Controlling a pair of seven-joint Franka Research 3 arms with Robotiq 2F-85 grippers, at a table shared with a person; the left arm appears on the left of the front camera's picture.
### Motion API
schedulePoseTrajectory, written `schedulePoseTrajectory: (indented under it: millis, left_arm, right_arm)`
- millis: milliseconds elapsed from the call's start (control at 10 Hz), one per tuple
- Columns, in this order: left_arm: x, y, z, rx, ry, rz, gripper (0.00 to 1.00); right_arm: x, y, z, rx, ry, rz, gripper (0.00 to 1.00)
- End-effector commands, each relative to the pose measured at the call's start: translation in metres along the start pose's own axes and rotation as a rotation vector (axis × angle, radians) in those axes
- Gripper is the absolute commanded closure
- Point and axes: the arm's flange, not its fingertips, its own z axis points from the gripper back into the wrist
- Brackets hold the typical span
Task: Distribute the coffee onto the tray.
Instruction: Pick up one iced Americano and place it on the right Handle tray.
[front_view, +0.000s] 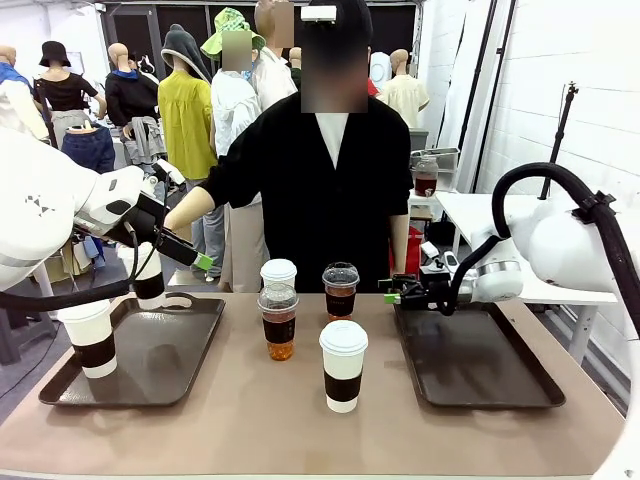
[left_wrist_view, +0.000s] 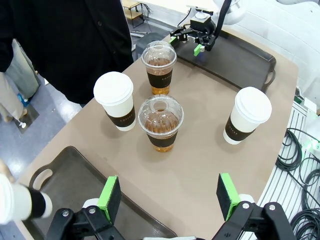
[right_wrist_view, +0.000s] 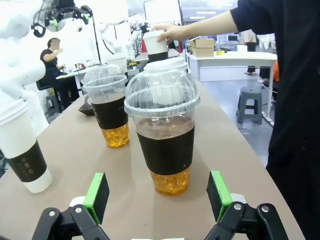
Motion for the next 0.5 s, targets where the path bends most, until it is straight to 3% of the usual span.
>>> schedulePoseTrajectory:
  millis: [0,400]
  left_arm:
    - [-0.0009,0.0007,0.0012,-0.007,0.001,0.004,0.0]
    - [-0.0009,0.0007,0.0012,-0.007,0.001,0.004,0.0]
  right_arm:
    - [-0.0006,-0.0071,-0.0136,-0.006,0.003,0.035,0.0]
    - [-0.0006,-0.0082,-0.0215,-0.035,0.028,0.046,0.0]
